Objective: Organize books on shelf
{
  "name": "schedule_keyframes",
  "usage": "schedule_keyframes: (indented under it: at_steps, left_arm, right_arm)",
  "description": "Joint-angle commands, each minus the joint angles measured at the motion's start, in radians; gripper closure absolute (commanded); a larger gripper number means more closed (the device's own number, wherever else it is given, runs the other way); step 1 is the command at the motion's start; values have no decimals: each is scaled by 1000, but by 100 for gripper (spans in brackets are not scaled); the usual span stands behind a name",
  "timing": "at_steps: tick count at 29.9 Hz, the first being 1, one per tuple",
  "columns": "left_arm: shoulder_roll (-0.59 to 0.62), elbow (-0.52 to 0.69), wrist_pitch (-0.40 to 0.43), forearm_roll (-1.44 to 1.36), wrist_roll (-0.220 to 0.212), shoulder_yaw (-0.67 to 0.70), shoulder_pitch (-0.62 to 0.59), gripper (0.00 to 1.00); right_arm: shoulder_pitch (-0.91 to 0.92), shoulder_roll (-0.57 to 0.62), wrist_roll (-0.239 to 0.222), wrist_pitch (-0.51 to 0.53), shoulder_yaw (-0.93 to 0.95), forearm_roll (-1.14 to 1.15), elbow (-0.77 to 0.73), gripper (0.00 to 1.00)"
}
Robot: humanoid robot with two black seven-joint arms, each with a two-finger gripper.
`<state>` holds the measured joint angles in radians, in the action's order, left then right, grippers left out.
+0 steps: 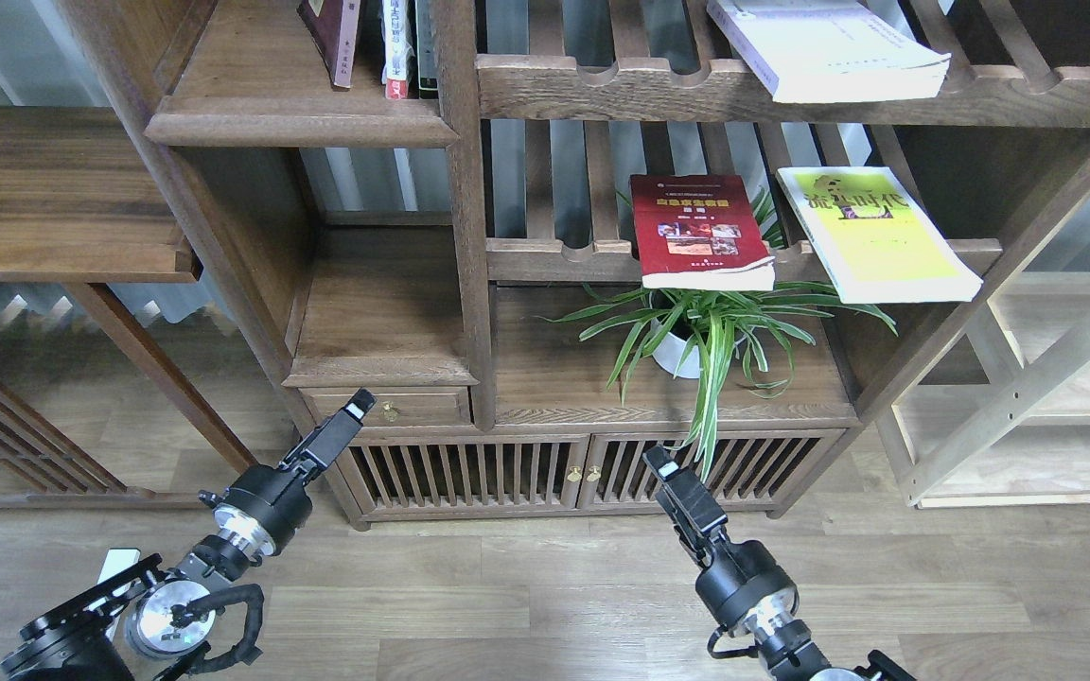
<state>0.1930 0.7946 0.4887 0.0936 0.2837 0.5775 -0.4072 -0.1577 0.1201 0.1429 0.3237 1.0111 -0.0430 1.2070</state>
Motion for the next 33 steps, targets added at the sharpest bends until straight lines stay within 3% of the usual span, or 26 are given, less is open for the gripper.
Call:
schedule_keyframes:
  at_steps: [1,33]
  left_arm:
    - [0,0,0,0,0,-1,5,0]
    - [-1,-5,0,0,0,1,33,1]
  right_arm:
    - [0,-2,1,0,0,0,-1,0]
    - [-17,-28,1,0,-2,0,-21,0]
